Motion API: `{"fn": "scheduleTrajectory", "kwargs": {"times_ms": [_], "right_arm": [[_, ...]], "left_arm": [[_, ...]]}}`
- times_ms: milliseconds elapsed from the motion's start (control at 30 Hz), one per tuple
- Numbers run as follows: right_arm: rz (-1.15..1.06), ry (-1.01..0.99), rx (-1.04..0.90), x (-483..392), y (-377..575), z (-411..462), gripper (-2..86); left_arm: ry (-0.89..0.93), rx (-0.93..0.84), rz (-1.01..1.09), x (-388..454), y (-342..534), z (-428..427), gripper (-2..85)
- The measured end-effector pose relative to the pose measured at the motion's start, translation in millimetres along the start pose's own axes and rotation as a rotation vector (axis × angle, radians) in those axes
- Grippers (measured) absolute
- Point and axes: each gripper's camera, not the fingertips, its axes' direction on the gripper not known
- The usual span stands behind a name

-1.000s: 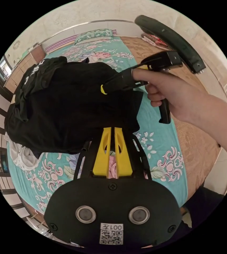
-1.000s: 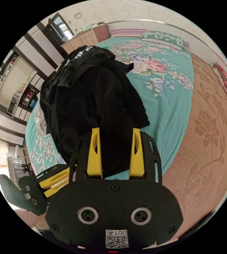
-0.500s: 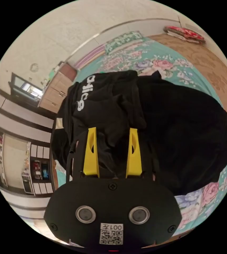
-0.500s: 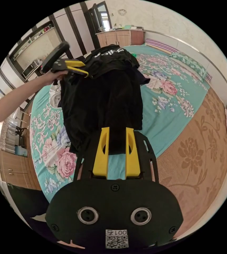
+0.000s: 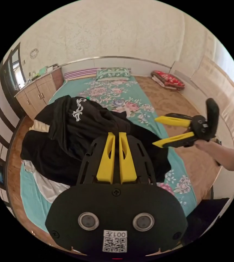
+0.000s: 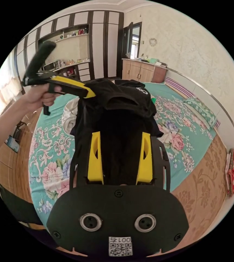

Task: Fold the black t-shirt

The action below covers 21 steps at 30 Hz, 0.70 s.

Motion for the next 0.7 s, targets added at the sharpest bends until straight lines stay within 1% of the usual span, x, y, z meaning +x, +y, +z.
{"fn": "scheduleTrajectory", "kwargs": {"times_ms": [100,133,167,200,233,267,300,333,367,400,467,500,533,567,600,667,700], "right_arm": [[0.000,0.039,0.002,-38.9,-4.6,9.3,20.0],[-0.014,0.074,0.013,-56.2,-4.0,9.8,20.4],[-0.031,0.136,0.017,-72.5,-1.8,10.0,20.8],[-0.040,0.177,0.011,-80.3,0.1,10.4,19.7],[-0.049,0.249,-0.011,-93.4,6.1,11.4,17.6],[-0.029,0.287,-0.023,-102.5,14.9,9.3,9.4],[-0.023,0.278,-0.017,-106.4,20.4,5.4,5.3],[-0.015,0.202,0.035,-114.1,31.8,-10.6,4.6],[0.028,0.158,0.074,-120.7,40.7,-32.5,4.1],[0.034,0.159,0.082,-124.9,44.7,-44.9,3.9],[0.017,0.263,0.127,-144.7,60.9,-108.2,3.5],[0.004,0.286,0.126,-149.2,64.4,-126.0,3.5],[-0.024,0.321,0.121,-157.8,70.5,-162.7,3.4],[-0.041,0.366,0.142,-166.9,76.9,-204.7,3.3],[-0.051,0.383,0.159,-171.9,80.0,-227.1,3.2],[-0.055,0.388,0.182,-193.0,89.0,-317.4,3.1],[-0.055,0.378,0.182,-199.3,92.0,-338.4,3.1]], "left_arm": [[0.246,0.112,0.015,14.6,21.8,-63.8,-0.7],[0.335,0.137,0.016,22.2,31.4,-87.8,-0.8],[0.381,0.149,0.014,25.4,36.3,-99.4,-0.8],[0.468,0.185,-0.007,30.1,46.5,-123.1,-0.8],[0.534,0.232,-0.034,32.9,56.8,-147.4,-0.8],[0.561,0.253,-0.045,33.8,61.5,-159.7,-0.8],[0.579,0.285,-0.073,34.9,69.9,-184.1,-0.8],[0.544,0.279,-0.087,37.0,76.0,-206.8,-0.8],[0.520,0.270,-0.088,38.6,78.2,-217.5,-0.8],[0.490,0.264,-0.095,41.9,81.7,-238.4,-0.8],[0.508,0.280,-0.110,45.8,83.4,-268.3,-0.9],[0.536,0.311,-0.131,47.7,82.4,-288.6,-0.9],[0.597,0.353,-0.136,49.9,79.8,-308.1,-0.9],[0.640,0.379,-0.125,51.8,77.9,-317.3,-0.9],[0.720,0.431,-0.090,57.6,73.2,-334.1,-0.9],[0.791,0.429,-0.041,71.0,61.9,-354.1,-0.9],[0.814,0.403,-0.008,81.4,53.7,-365.5,-0.9]]}}
